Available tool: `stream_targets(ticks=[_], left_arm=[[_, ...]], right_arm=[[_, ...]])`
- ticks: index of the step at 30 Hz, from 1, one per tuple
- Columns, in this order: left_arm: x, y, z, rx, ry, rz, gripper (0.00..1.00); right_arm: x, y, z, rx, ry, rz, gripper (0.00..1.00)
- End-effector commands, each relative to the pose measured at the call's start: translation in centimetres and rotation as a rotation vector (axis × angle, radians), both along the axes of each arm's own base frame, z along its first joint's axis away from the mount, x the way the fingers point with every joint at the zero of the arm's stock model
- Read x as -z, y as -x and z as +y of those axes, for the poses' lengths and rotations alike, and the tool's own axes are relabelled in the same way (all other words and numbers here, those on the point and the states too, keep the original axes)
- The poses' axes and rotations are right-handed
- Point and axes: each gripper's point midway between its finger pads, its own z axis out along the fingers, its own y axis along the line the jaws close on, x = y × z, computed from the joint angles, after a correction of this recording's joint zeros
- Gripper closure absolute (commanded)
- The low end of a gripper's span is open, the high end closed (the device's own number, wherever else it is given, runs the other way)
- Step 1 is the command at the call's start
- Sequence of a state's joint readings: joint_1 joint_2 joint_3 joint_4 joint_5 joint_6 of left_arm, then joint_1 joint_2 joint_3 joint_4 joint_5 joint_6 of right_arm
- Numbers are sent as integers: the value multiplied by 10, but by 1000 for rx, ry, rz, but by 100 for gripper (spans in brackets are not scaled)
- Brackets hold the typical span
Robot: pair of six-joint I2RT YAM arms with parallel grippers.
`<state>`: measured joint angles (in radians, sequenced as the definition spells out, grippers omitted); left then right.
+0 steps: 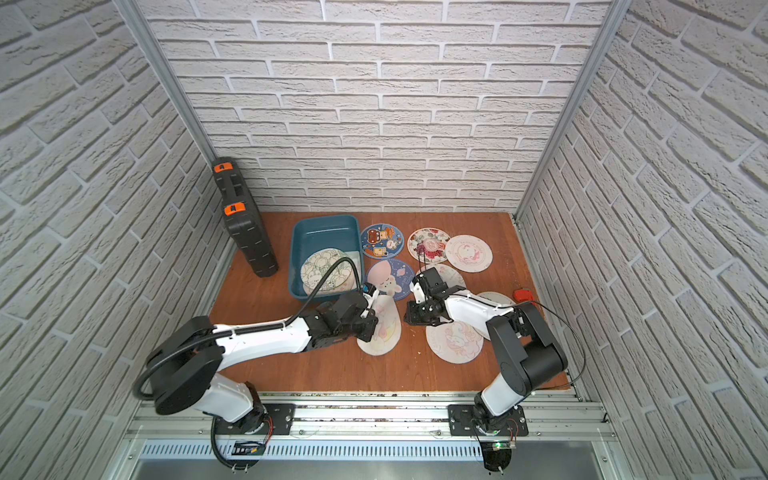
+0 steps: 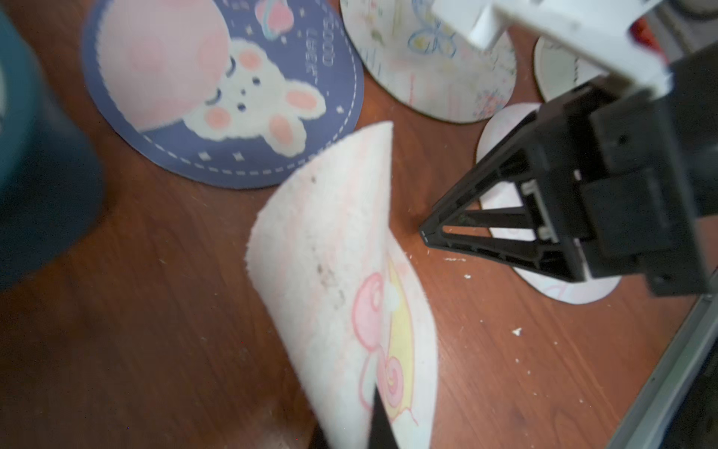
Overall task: Put the coasters into the storage box
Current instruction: Pick up the coaster from the center of the board.
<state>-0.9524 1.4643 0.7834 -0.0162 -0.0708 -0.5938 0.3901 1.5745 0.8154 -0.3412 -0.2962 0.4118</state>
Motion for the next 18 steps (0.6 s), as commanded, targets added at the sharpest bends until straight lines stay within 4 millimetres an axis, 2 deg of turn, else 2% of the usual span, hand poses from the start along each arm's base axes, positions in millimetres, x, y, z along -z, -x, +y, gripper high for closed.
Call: stream_targets(ticks=[1, 5, 11, 15, 18], left_arm=[[-32, -6, 13, -20, 3, -99, 100], [-73, -15, 28, -60, 58, -168, 100], [-112, -55, 72, -226, 148, -218, 100], [-126, -82, 97, -301, 152, -215, 100], [-127, -104, 115, -357, 112, -198, 100]], right_arm=[[-26, -14, -4, 29, 26, -84, 68], [-45, -26, -7, 49, 40, -151, 68], [-72, -41, 1, 55, 10, -256, 67], [-87, -45, 11, 33, -7, -305, 67], [-94, -48, 15, 16, 3, -328, 67]])
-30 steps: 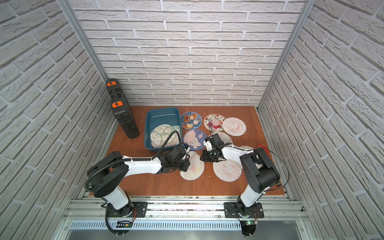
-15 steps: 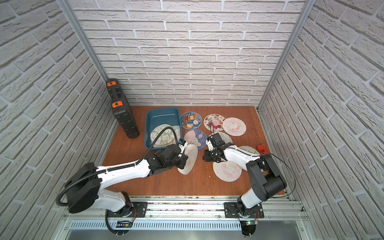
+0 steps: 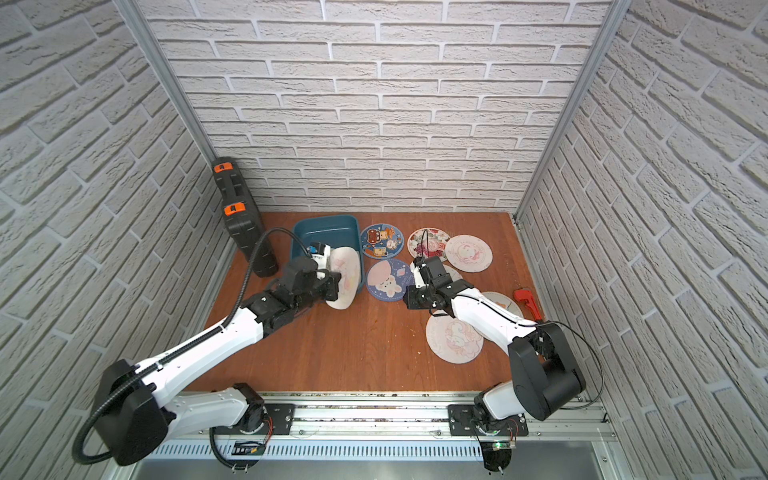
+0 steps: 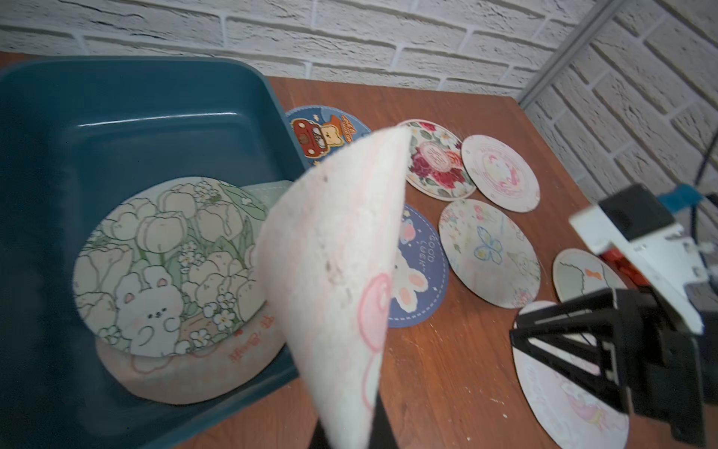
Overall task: Put the coasters into the storage box
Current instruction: Pick up the coaster from the center of the board, then place the coaster in the storage box.
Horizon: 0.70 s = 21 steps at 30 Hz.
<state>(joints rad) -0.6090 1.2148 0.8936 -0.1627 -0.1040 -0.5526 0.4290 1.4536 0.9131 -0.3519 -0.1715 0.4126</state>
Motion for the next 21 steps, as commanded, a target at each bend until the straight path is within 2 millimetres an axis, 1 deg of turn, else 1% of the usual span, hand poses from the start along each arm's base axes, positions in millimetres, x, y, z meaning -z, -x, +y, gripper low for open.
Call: stream_targets(ticks=[1, 4, 8, 12, 17, 21], left_arm=[[-13, -23, 12, -33, -7, 0, 100], [-11, -45, 26, -85, -17, 27, 100], [4, -72, 37, -129, -8, 86, 100], [26, -93, 42, -144, -11, 141, 100], [52, -112, 47, -146, 23, 201, 100], [75, -116, 57, -175, 15, 258, 100]], right_arm=[[-27, -13, 9, -12, -10, -98, 67], [-28, -16, 12, -25, 6, -106, 67], [-26, -19, 16, -31, 18, -107, 66], [-22, -22, 18, -37, 32, -99, 66], [-14, -23, 19, -41, 48, -89, 65], [-9, -24, 19, -45, 59, -83, 65]])
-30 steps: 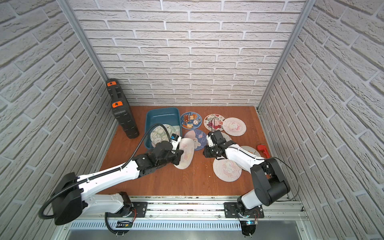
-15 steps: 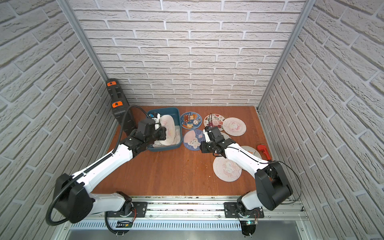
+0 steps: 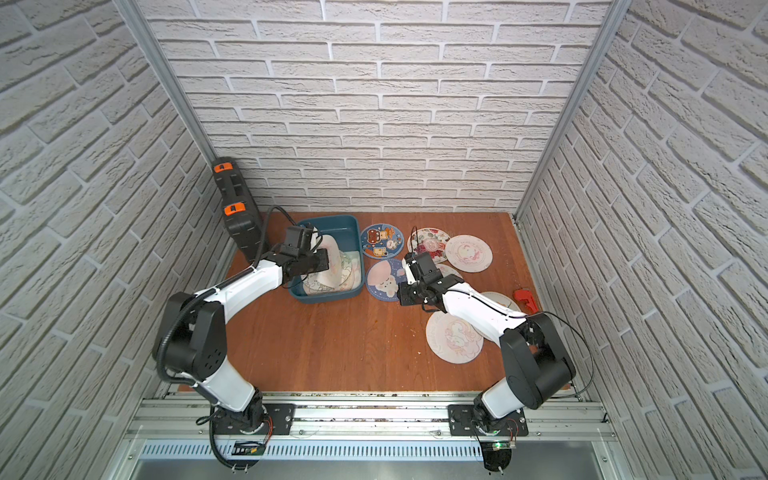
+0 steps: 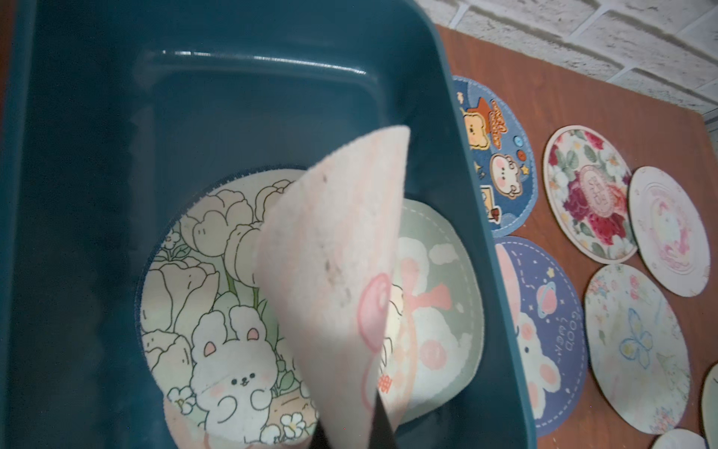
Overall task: Put the coasters into the storage box
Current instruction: Place the coaster in the storage box.
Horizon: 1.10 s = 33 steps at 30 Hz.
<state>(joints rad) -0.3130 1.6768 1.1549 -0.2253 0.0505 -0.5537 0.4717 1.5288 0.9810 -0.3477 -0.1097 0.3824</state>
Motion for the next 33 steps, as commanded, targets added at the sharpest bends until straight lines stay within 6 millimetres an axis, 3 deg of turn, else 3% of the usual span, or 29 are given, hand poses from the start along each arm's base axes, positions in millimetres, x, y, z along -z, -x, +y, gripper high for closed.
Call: stream_targets(ticks=[1, 13, 16, 22, 28, 33], left_arm=[[-3, -12, 2, -14, 32, -13, 100], [52, -9, 36, -94, -184, 183, 100], [56, -10, 39, -98, -220, 197, 89], [50, -9, 44, -102, -298, 183, 44], [28, -6, 45, -104, -400, 133, 2], [-3, 0, 45, -117, -502, 65, 2]], right_arm=[[-10, -10, 6, -15, 0, -49, 65], [-7, -16, 9, -17, 7, -42, 65], [-6, -16, 10, -17, 6, -39, 65], [-4, -17, 11, -19, 5, -35, 65], [-2, -17, 12, -19, 6, -30, 65], [0, -16, 12, -20, 11, -24, 65]])
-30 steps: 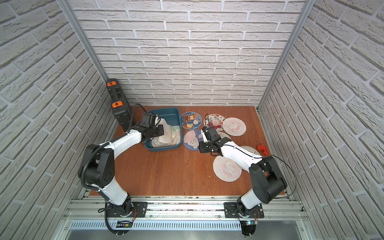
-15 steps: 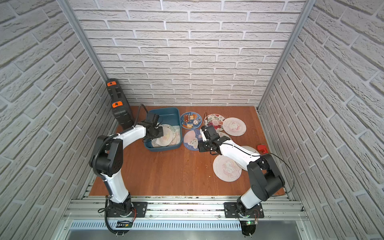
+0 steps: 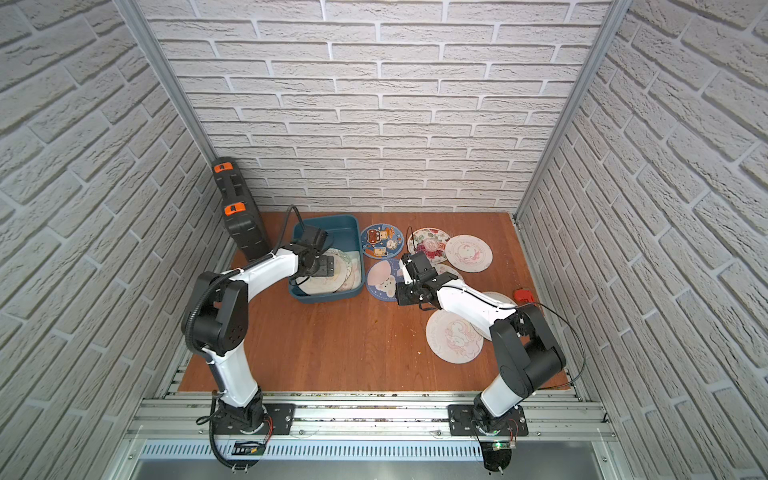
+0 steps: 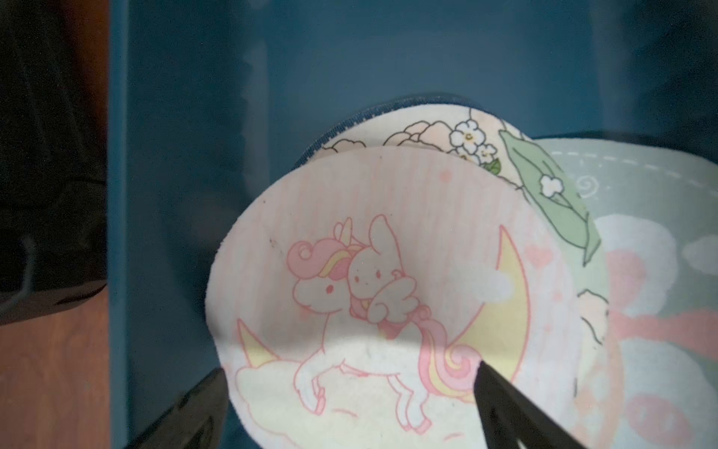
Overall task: Put the coasters into the storage box
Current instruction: Place the coaster in the storage box, then move the storage box to the center of the board.
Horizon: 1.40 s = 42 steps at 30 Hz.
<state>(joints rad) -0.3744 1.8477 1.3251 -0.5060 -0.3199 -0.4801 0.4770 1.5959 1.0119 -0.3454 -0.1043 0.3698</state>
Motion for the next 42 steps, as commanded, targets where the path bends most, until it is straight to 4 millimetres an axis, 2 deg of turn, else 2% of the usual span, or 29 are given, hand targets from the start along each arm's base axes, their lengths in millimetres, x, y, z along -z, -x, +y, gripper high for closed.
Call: stream_targets(ticks=[1, 4, 7, 11, 16, 21, 27, 35, 42], left_arm=[[-48, -2, 6, -3, -92, -101, 2], [-65, 5, -4, 20, -85, -146, 2], [-82, 14, -22, 76, -46, -198, 2], [-95, 32, -64, 211, 66, -245, 2], [-96, 59, -119, 375, 215, -254, 2], [-90, 83, -162, 502, 273, -246, 2], [-73, 94, -201, 568, 377, -203, 2], [-50, 96, -232, 611, 369, -146, 2], [-32, 101, -251, 644, 366, -107, 2]], right_arm=[[-14, -10, 7, -5, -13, -51, 65], [-14, -10, 7, -5, -10, -50, 65], [-13, -10, 5, 7, -6, -48, 65], [-11, -12, 4, 26, -4, -41, 65], [-6, -16, 4, 46, -5, -19, 65], [1, -21, -1, 77, 5, 11, 65], [13, -25, -10, 115, 2, 61, 65], [26, -23, -32, 168, 13, 97, 65], [28, -21, -48, 204, 17, 104, 65]])
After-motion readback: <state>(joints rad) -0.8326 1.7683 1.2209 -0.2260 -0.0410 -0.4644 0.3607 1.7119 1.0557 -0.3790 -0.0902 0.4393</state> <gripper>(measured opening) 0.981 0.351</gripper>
